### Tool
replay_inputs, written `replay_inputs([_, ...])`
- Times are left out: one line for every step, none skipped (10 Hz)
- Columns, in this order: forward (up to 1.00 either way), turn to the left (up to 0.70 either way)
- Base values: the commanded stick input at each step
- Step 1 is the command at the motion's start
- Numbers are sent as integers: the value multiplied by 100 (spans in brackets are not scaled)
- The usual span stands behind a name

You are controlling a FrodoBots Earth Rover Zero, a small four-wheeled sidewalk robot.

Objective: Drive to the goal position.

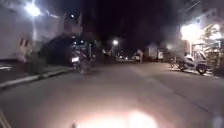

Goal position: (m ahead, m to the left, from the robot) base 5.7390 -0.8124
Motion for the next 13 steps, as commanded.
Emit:
replay_inputs([100,-7])
replay_inputs([100,-24])
replay_inputs([100,-27])
replay_inputs([100,-27])
replay_inputs([100,-15])
replay_inputs([100,-3])
replay_inputs([100,0])
replay_inputs([100,0])
replay_inputs([100,0])
replay_inputs([100,0])
replay_inputs([100,0])
replay_inputs([100,0])
replay_inputs([100,0])
